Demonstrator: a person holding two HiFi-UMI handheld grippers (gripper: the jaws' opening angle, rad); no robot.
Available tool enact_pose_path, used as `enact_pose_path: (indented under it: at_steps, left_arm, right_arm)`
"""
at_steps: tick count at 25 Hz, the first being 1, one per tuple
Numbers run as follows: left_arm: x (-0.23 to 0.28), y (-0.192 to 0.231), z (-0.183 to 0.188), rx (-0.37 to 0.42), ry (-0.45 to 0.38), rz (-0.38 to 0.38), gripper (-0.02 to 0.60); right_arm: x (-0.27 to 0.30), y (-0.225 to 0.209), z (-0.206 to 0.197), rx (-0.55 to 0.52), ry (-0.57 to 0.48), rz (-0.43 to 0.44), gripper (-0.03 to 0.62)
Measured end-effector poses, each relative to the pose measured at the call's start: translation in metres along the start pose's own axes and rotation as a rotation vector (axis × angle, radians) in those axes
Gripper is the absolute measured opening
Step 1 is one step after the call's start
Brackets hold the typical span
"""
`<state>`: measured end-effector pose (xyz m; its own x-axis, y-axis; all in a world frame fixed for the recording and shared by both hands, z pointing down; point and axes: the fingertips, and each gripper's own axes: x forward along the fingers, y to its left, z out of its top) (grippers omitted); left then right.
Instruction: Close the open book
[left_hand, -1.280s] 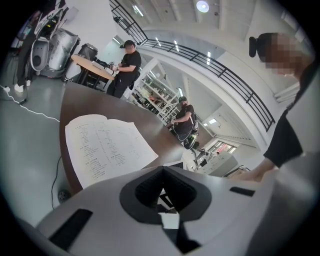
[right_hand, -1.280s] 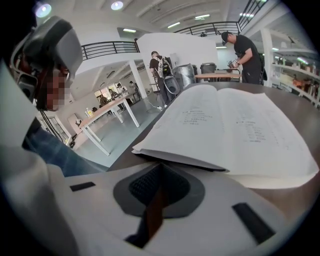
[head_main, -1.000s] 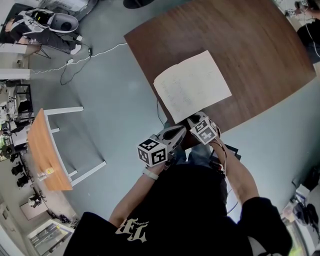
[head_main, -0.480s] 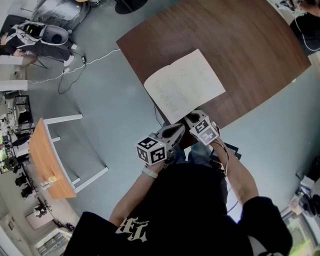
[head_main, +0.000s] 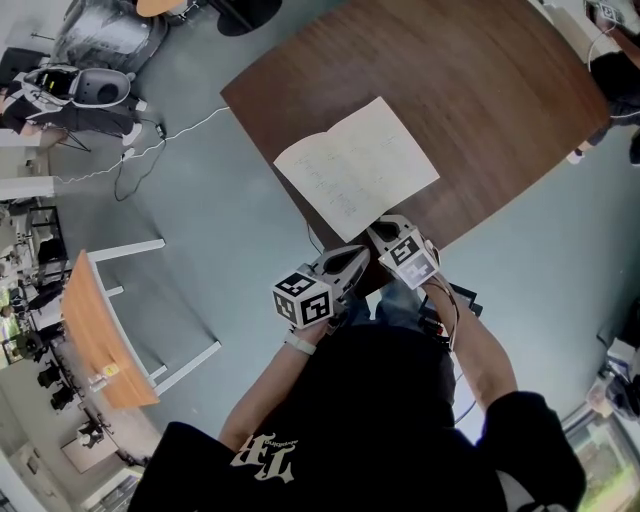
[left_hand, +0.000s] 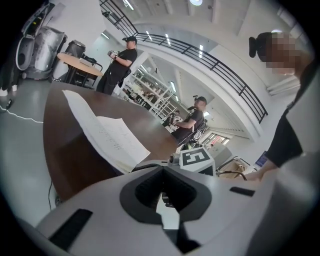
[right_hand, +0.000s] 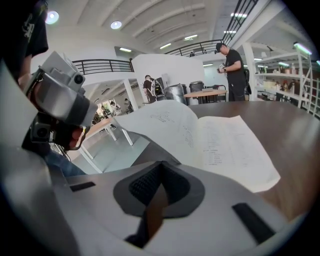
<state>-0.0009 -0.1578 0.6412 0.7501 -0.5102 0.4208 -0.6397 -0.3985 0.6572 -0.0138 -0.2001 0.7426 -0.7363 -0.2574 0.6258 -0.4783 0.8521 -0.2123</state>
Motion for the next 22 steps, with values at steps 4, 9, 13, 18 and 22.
enact_pose_path:
  at_steps: [4, 9, 13, 18, 22]
  left_arm:
    - [0.004, -0.004, -0.001, 0.004, 0.012, -0.008, 0.005]
    - [0.009, -0.004, -0.001, 0.009, 0.029, -0.018, 0.005]
    - [0.013, -0.004, -0.002, 0.008, 0.04, -0.024, 0.005]
    - [0.02, -0.005, 0.001, 0.011, 0.054, -0.029, 0.005]
    - [0.024, -0.006, 0.002, 0.013, 0.06, -0.033, 0.005]
  right_arm:
    - [-0.007, -0.006, 0.002, 0.013, -0.016, -0.018, -0.012]
    - [-0.012, -0.015, 0.003, 0.03, -0.029, -0.044, -0.012]
    - [-0.014, -0.023, 0.001, 0.047, -0.037, -0.063, -0.012]
    - [-0.018, -0.035, 0.001, 0.069, -0.04, -0.081, -0.012]
    - [-0.019, -0.041, -0.001, 0.083, -0.042, -0.091, -0.012]
